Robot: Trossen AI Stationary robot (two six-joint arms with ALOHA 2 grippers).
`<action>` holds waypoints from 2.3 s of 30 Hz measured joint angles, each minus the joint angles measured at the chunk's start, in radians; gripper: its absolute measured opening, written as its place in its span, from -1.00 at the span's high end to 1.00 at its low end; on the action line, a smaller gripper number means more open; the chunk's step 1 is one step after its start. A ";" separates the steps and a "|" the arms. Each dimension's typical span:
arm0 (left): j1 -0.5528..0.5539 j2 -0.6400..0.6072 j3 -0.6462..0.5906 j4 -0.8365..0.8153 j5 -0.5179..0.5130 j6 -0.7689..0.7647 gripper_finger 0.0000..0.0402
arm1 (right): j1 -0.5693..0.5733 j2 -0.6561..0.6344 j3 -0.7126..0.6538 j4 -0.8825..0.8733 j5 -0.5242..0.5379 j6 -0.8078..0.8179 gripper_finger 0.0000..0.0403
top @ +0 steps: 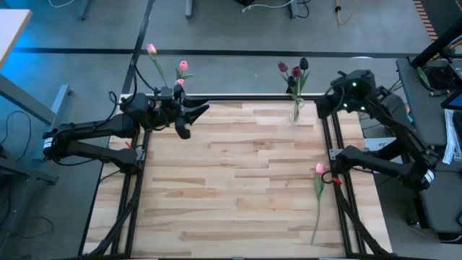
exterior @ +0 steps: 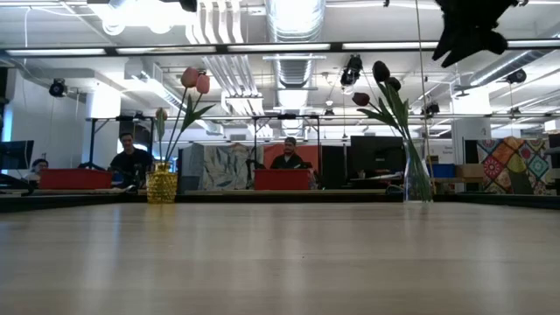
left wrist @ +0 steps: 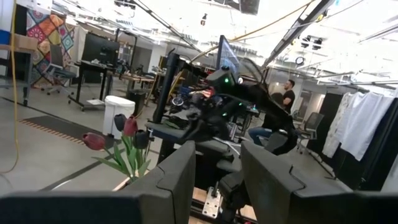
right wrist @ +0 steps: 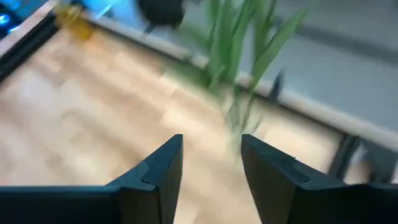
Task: Sort flowers into vase by color
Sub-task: Insert the pink tulip into the yellow glass vase
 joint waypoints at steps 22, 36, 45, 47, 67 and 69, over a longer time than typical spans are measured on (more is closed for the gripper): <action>0.000 0.016 0.000 -0.056 0.000 0.000 0.43 | 0.561 -0.016 -0.139 -0.113 -0.152 0.558 0.92; 0.000 0.014 0.000 -0.110 0.000 -0.001 0.43 | 1.052 0.190 -0.202 -0.105 -0.018 1.083 0.92; 0.000 0.014 0.000 -0.127 0.026 -0.023 0.43 | 1.273 0.202 -0.262 -0.162 -0.017 1.485 0.51; 0.000 0.014 0.000 -0.128 0.027 -0.023 0.43 | 1.320 0.204 -0.297 -0.162 -0.018 1.577 0.40; 0.001 0.013 0.000 -0.141 0.028 -0.036 0.43 | 1.565 0.366 -0.572 0.108 0.014 2.053 0.30; 0.001 0.014 0.000 -0.141 0.028 -0.047 0.43 | 1.574 0.392 -0.576 0.109 0.013 2.082 0.27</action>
